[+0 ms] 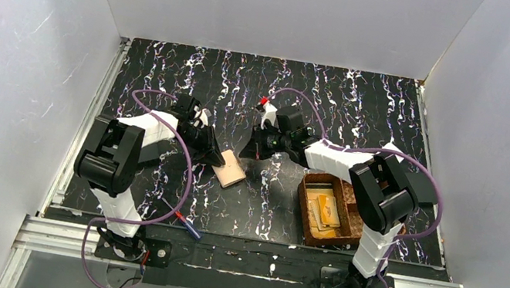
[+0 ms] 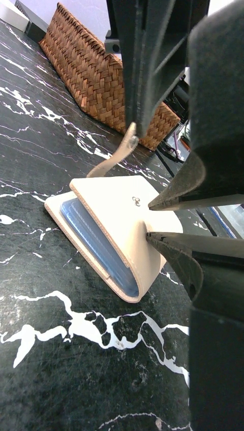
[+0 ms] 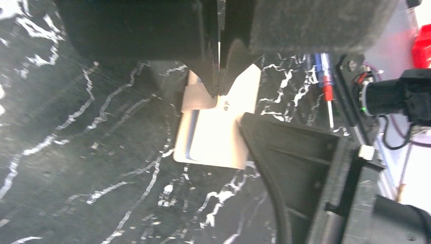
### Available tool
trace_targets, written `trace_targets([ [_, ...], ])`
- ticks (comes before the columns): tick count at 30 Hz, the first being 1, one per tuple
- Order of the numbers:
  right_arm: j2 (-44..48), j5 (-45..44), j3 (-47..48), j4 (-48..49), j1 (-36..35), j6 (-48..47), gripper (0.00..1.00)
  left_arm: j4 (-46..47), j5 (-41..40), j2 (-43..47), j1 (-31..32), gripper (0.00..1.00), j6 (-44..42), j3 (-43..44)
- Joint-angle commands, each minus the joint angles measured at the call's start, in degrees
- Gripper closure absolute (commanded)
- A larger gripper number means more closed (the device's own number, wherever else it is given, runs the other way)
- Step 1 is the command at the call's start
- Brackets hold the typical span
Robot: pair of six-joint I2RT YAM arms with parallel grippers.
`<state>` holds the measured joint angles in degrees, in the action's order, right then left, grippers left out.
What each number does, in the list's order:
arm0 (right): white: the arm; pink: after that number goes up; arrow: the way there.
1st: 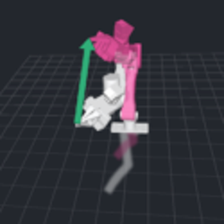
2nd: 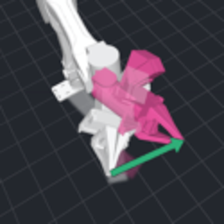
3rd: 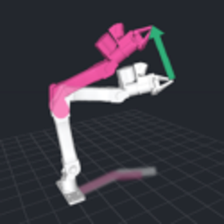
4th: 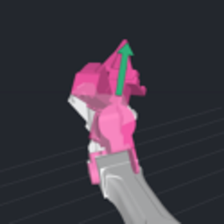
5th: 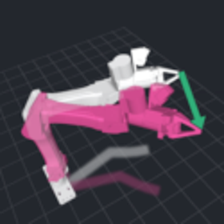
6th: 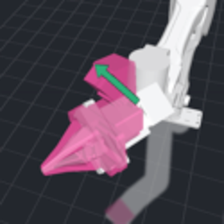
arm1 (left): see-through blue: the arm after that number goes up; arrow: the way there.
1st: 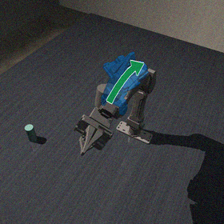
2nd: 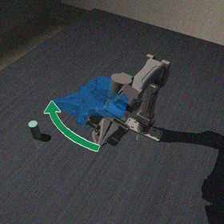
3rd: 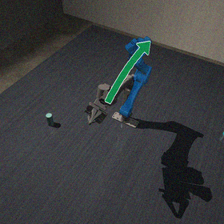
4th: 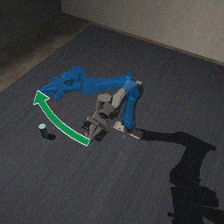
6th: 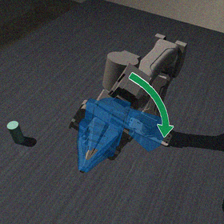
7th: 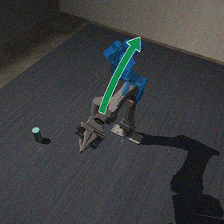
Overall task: Put the credit cards into the card holder
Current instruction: Close the card holder at the center of the board.
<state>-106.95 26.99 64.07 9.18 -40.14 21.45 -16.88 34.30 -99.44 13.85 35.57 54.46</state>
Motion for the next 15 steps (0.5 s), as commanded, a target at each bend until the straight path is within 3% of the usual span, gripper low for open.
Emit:
trace_targets([
  [1, -3.2, 9.3, 1.1, 7.5, -0.2, 4.9, 0.99, -2.8, -2.2, -3.1, 1.3, 0.79, -0.9, -0.3],
  [15, -8.9, 12.3, 2.6, 6.2, -0.6, 7.0, 0.99, -2.9, -2.9, -3.7, 1.8, 0.8, -0.3, -0.3],
])
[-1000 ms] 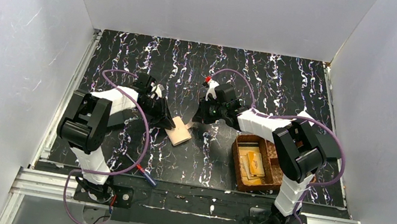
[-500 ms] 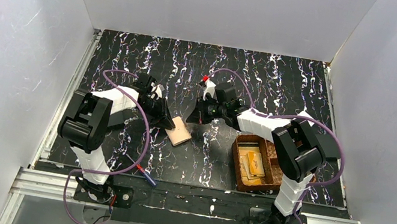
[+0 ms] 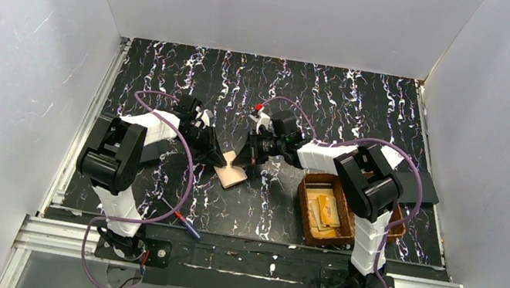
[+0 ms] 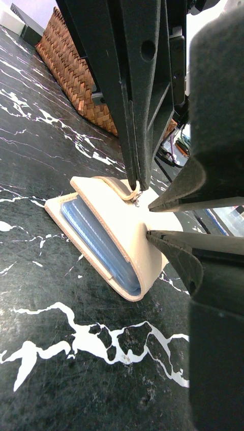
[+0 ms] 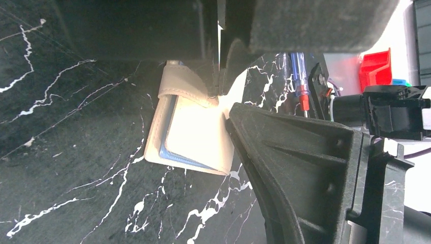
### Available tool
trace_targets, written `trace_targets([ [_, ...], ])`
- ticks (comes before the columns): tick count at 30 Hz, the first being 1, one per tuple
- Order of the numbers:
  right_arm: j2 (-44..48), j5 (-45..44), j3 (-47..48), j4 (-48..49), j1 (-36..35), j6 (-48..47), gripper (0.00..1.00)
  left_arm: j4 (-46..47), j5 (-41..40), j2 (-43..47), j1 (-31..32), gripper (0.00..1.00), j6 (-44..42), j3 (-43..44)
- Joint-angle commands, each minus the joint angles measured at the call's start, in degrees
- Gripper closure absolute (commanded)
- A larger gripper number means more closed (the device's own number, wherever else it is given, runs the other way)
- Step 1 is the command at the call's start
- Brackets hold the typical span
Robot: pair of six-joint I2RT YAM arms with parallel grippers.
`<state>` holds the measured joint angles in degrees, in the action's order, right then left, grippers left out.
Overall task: Put the credit cards into the card holder
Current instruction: Close the card holder at the center of the board.
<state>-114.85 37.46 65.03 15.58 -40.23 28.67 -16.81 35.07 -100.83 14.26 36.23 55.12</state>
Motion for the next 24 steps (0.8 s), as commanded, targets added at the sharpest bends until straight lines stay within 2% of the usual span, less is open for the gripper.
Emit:
trace_targets([
  [1, -0.7, 1.4, 1.5, -0.7, -0.5, -0.9, 0.99, -3.0, -3.7, -2.3, 1.4, 0.8, -1.0, -1.0],
  [10, 1.3, -1.9, 3.1, -9.9, 0.0, -10.0, 0.99, -3.0, -3.9, -2.2, 1.4, 0.8, -1.3, -1.4],
  [18, 0.0, -1.9, 4.9, -12.5, -1.1, -12.2, 0.99, -2.9, -3.7, -2.5, 1.4, 0.81, -1.2, -1.1],
  [24, -0.8, -5.5, 7.3, -18.1, -2.9, -16.0, 0.99, -2.9, -3.6, -2.6, 1.4, 0.81, -1.2, -1.1],
])
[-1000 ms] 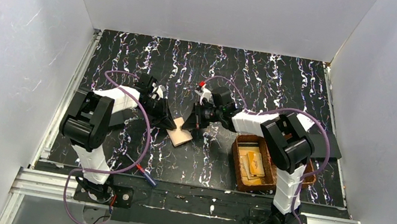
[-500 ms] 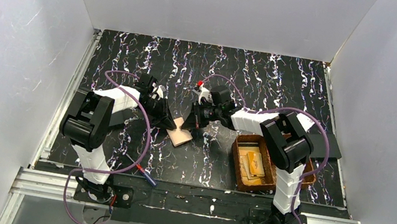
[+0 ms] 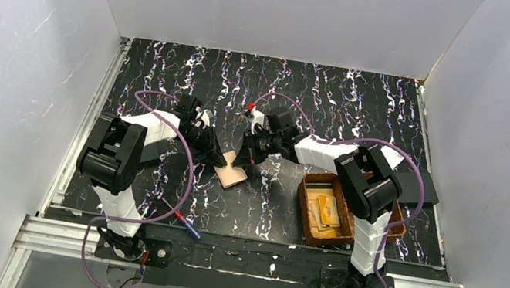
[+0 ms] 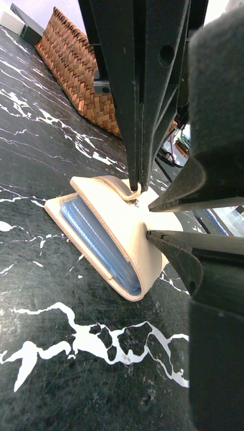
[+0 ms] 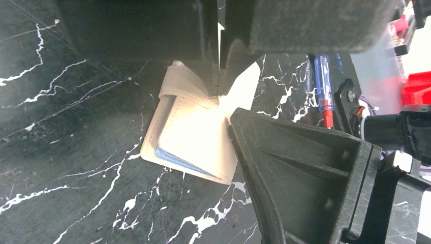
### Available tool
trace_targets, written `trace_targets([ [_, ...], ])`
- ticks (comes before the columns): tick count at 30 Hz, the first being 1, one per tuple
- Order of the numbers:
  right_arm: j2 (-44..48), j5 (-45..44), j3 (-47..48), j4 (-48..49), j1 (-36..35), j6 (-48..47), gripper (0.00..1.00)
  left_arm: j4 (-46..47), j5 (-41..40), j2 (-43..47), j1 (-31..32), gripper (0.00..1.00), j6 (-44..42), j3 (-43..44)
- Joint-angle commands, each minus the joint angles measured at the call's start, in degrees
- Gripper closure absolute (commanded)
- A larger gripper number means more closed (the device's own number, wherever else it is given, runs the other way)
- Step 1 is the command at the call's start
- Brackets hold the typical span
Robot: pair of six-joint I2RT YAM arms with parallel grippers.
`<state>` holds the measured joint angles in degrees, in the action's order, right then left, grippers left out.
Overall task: Put the credit cards into the card holder
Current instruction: Close the card holder at the center of the board.
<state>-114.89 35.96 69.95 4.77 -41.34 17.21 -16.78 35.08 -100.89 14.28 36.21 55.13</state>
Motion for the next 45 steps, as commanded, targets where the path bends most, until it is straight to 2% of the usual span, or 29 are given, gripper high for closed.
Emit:
trace_targets([
  [1, -0.8, -4.6, 2.7, -8.2, -2.1, -5.2, 0.99, -2.9, -3.6, -2.5, 1.3, 0.81, -1.2, -1.1],
  [10, -2.2, -14.8, 6.7, -19.2, -7.1, -11.7, 0.99, -2.9, -3.6, -2.8, 1.3, 0.81, -1.4, -1.2],
  [16, -2.4, -17.7, 5.7, -19.9, -8.2, -12.6, 0.99, -3.0, -3.5, -2.9, 1.3, 0.81, -1.6, -1.1],
  [19, -1.2, -15.8, 4.4, -18.2, -6.8, -11.0, 0.99, -3.0, -3.6, -2.8, 1.3, 0.81, -1.7, -1.3],
  [24, 0.0, -2.7, 1.4, -10.6, -1.4, -5.8, 0.99, -2.9, -3.5, -2.9, 1.3, 0.81, -1.7, -1.3],
  [28, -0.5, 2.8, 0.2, -7.8, 0.6, -4.1, 0.99, -2.9, -3.4, -2.9, 1.3, 0.81, -1.6, -1.2],
  [36, -1.3, 3.6, 0.2, -8.1, 0.4, -5.3, 0.99, -2.7, -3.3, -3.2, 1.3, 0.81, -1.5, -1.3],
  [45, -2.1, 2.6, 0.7, -3.2, -0.2, -0.6, 0.99, -2.7, -3.3, -2.6, 1.3, 0.81, -1.4, -1.7],
])
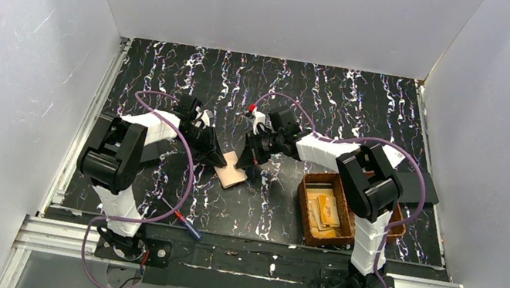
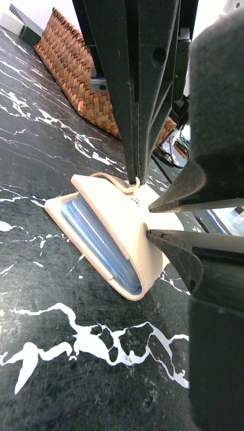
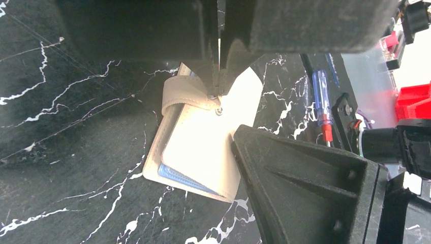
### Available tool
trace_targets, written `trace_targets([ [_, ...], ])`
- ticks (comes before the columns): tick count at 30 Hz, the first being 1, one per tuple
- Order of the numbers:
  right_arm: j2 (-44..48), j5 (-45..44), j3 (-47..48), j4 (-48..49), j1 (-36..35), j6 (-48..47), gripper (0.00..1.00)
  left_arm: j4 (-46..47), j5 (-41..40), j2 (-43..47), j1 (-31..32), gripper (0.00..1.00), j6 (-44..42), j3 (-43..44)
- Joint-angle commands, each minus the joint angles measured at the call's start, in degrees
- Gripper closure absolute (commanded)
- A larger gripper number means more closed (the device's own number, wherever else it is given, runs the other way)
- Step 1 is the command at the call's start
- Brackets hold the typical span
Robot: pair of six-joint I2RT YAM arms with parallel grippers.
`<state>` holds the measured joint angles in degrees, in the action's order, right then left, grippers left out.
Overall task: Put the credit cards into the card holder
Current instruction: Close the card holder at the center of the board.
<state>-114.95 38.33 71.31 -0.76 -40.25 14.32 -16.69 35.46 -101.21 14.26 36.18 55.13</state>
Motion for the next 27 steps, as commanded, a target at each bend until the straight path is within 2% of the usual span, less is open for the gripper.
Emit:
trace_targets([
  [1, -2.1, 0.3, -0.5, 2.5, -1.3, 2.4, 0.99, -2.7, -3.7, -2.4, 1.4, 0.81, -1.4, -1.7],
  [17, -3.1, -1.5, 1.9, -1.9, -2.6, 0.4, 0.99, -2.6, -3.5, -2.4, 1.4, 0.82, -1.4, -1.7],
  [27, -5.4, -9.3, 7.7, -13.5, -4.8, -5.6, 0.99, -2.5, -3.5, -2.5, 1.4, 0.82, -1.4, -1.8],
])
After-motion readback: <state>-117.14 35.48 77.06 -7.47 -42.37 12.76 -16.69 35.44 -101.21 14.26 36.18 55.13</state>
